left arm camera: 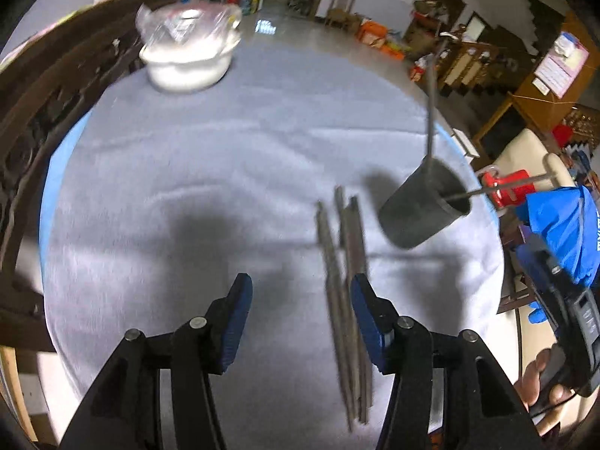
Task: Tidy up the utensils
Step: 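Open the left tool over the cup while the right tool releases its chopstick, then move both open tools back over the chopstick bundle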
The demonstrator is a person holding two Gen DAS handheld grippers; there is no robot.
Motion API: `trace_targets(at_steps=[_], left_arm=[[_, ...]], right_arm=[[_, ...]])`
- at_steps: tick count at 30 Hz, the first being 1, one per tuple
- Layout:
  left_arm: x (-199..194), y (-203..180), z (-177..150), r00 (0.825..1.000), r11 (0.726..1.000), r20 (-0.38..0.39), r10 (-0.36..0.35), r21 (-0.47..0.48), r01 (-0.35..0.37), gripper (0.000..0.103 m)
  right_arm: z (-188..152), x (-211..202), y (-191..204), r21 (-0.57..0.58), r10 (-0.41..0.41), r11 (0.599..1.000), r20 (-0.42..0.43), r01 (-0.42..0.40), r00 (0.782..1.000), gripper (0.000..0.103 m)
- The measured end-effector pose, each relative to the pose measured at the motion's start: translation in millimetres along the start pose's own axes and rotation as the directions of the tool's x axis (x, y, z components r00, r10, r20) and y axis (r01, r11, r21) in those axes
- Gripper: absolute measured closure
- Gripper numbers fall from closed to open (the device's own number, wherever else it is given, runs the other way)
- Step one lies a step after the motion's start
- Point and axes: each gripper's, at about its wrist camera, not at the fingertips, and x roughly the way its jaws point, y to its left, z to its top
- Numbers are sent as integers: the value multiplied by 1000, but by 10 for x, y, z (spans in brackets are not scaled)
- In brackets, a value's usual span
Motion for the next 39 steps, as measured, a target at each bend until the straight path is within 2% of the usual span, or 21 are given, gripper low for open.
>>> trace_targets(at_steps=[1, 8, 13, 16, 23, 30, 39], left_arm=[[29, 25, -64, 1000, 1000, -15, 2, -7, -2, 48], [148, 113, -409, 995, 1000, -98, 3, -16, -4, 48], [207, 178, -416, 995, 999, -101, -18, -43, 14, 48], [230, 145, -372, 996, 999, -88, -25, -36, 22, 48], [428, -40, -396, 991, 1000, -134, -17, 20, 20, 48], [563, -101, -319, 988, 1000, -155, -8, 8, 10, 48], [755, -235, -312, 979, 998, -200, 48, 53, -38, 48]], right_arm=[[-63, 48, 16, -2, 1, 1000, -26, -1, 1000, 64], [-539, 422, 102, -27, -17, 1000, -186, 12, 982, 64], [-707, 564, 105, -25, -19, 1000, -258, 13, 966, 64], [-755, 598, 90, -30, -30, 999, -270, 23, 962, 64], [-709, 547, -62, 5, -69, 997, -254, 73, 965, 63], [-701, 526, -170, 35, -68, 996, -261, 80, 963, 63], [-686, 511, -299, 81, -56, 994, -262, 79, 964, 63]])
